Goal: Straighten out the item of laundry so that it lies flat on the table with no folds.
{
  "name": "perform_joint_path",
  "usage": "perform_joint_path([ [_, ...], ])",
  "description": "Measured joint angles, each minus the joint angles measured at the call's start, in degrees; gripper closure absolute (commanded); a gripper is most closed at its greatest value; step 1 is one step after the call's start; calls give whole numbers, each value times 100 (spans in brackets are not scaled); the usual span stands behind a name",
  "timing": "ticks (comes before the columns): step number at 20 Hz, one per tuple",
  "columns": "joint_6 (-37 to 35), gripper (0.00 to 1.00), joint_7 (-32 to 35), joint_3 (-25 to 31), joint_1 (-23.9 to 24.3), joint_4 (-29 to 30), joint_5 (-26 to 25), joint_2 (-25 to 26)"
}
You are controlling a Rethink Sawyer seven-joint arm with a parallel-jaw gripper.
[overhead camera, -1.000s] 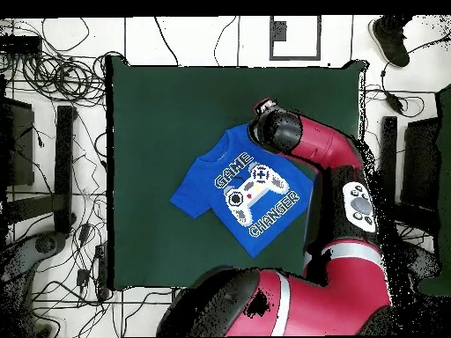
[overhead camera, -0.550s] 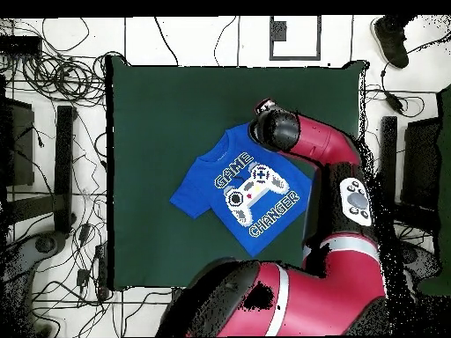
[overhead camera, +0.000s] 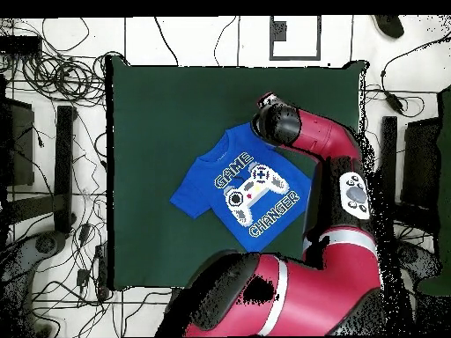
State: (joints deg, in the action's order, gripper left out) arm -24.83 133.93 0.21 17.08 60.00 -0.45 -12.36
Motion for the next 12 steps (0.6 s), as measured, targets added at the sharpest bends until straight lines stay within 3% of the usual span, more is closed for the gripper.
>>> perform_joint_path([
  [12,-41,0,0,22,58,-210,-102,75],
])
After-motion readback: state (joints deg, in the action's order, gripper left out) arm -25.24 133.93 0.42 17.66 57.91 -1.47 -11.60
